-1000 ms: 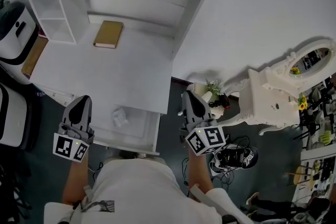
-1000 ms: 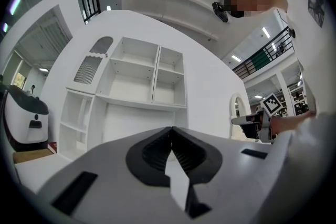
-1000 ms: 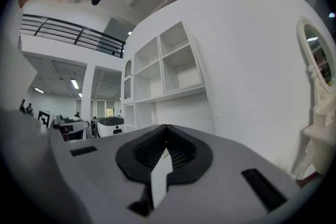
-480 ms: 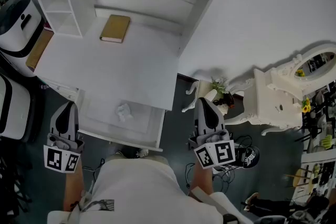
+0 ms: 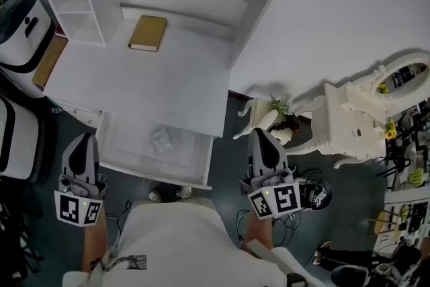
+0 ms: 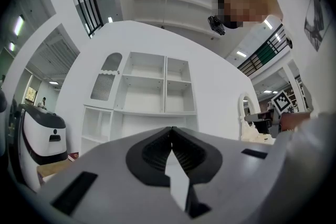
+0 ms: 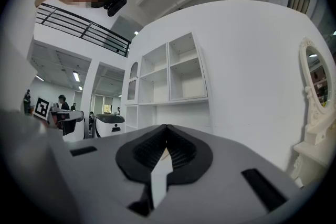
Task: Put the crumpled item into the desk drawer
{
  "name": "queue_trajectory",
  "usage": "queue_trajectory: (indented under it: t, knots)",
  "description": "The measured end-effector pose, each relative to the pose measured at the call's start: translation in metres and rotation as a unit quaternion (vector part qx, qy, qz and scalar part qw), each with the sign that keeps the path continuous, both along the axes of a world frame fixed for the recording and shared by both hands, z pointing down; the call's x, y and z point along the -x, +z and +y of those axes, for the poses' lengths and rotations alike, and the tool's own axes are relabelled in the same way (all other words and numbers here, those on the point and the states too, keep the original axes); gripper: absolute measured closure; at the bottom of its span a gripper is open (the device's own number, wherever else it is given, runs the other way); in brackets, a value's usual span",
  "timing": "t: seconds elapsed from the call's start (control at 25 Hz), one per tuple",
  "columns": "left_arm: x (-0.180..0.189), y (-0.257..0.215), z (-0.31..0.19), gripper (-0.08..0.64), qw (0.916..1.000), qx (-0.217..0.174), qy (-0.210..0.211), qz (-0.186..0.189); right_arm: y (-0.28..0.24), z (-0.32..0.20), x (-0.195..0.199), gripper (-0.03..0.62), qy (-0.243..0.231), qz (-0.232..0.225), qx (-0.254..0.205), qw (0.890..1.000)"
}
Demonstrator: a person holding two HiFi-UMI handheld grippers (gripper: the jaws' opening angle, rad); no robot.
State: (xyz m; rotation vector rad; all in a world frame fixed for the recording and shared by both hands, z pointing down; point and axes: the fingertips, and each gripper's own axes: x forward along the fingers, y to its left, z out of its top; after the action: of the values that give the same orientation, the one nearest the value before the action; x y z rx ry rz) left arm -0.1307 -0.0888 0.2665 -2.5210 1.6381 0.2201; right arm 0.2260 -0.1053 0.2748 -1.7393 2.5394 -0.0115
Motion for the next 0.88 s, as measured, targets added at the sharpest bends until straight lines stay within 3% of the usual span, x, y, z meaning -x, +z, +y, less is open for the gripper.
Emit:
queue_trajectory:
  t: [0.6, 0.88]
  knots:
    - [0.006, -0.001, -0.005, 0.545, 0.9996, -0.005, 0.025, 0.008, -0.002, 0.005, 0.026, 0.583, -0.005, 0.013, 0.003, 1.0]
    - [0.017, 0.008, -0.004, 0.545, 0.9995, 0.013, 0.024, 0.017, 0.001, 0.007, 0.043, 0.583, -0.016, 0.017, 0.006, 1.0]
